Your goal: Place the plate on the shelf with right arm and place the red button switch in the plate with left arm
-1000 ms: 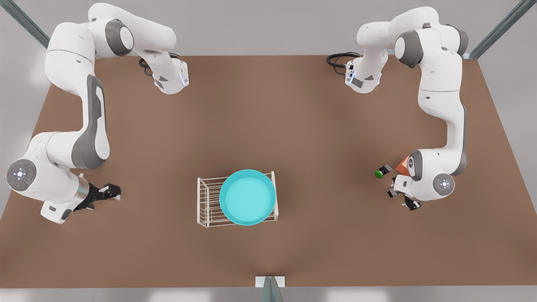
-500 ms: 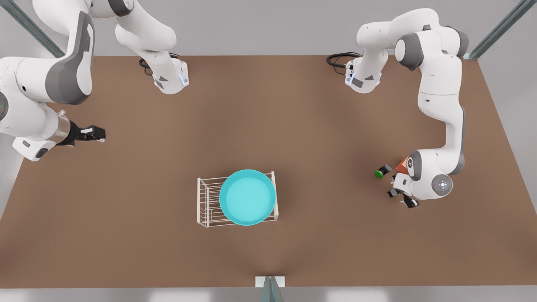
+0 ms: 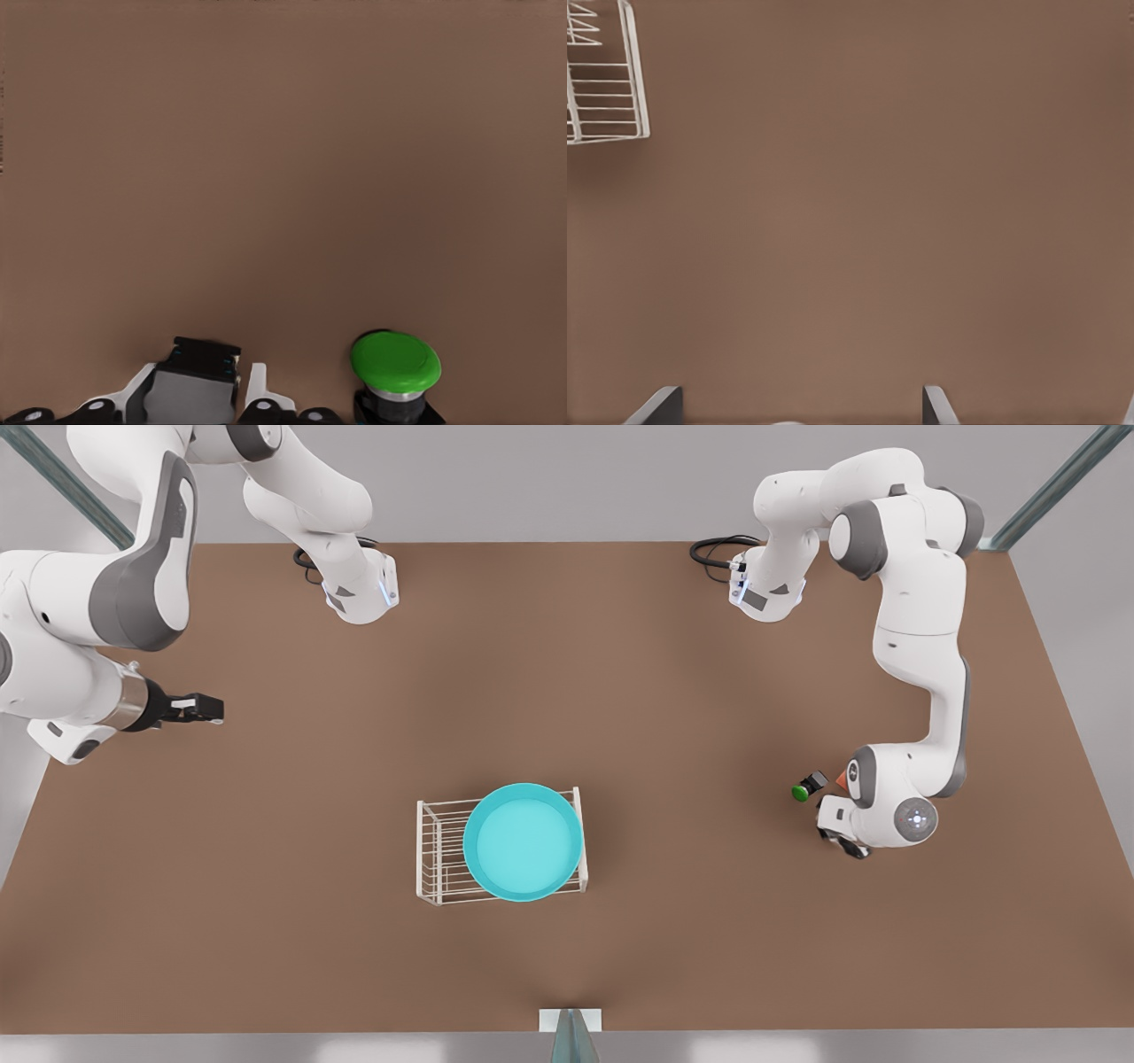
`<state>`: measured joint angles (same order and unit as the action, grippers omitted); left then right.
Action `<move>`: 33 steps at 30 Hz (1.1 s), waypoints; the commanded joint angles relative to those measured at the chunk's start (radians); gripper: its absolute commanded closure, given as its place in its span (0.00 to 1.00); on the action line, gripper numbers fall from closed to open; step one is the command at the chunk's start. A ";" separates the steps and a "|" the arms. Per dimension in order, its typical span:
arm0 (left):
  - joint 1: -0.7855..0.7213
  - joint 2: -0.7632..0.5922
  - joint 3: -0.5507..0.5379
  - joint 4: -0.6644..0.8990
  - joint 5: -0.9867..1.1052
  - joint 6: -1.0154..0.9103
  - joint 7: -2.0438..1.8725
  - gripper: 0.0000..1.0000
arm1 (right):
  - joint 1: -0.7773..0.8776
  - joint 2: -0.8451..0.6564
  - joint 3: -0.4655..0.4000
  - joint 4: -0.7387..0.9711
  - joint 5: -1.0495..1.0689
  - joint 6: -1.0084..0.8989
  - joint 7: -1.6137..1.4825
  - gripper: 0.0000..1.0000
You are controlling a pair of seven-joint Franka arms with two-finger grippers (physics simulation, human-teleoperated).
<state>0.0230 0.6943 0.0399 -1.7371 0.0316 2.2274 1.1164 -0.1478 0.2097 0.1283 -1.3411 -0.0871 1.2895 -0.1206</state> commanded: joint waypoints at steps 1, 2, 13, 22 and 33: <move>-0.005 -0.001 0.000 0.001 0.001 0.000 -0.102 0.48 | 0.001 -0.001 -0.001 0.000 0.004 -0.003 0.038 0.00; -0.005 -0.001 0.000 0.002 0.001 0.000 -0.102 0.48 | 0.001 0.000 -0.001 0.000 0.004 -0.003 0.038 0.00; -0.195 -0.167 0.000 0.010 0.001 -0.181 -0.746 0.63 | 0.016 -0.021 -0.025 -0.004 0.003 -0.003 0.038 0.00; -0.466 -0.098 -0.186 0.424 -0.004 -0.397 -1.849 0.63 | 0.016 -0.033 -0.033 -0.026 0.003 0.013 0.038 0.00; -0.647 0.221 -0.181 0.830 -0.006 0.021 -2.138 0.61 | 0.028 -0.032 -0.041 -0.029 0.004 0.007 0.039 0.00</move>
<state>-0.6169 0.9074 -0.1419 -0.9127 0.0396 2.0538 -0.2354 -0.1193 0.1790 0.0873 -1.3702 -0.0843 1.3002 -0.0886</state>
